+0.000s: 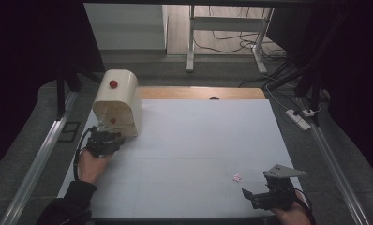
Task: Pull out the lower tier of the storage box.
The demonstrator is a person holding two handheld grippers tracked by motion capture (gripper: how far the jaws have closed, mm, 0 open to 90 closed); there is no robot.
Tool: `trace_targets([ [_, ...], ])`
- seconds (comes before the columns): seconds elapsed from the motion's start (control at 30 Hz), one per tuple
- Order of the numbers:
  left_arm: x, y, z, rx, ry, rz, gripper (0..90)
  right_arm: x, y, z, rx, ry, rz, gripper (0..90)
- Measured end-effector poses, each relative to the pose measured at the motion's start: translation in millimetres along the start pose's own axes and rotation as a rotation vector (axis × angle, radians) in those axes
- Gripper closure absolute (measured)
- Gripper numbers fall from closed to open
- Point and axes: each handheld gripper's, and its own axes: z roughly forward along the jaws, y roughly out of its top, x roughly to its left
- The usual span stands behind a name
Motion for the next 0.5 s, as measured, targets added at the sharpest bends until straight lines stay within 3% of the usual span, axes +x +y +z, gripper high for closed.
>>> trace_targets([
  [0.5,-3.9,3.7,-1.6,0.002,0.073,-0.035,71.3,1.1,0.2,0.6,0.006,0.003,-0.010,0.8],
])
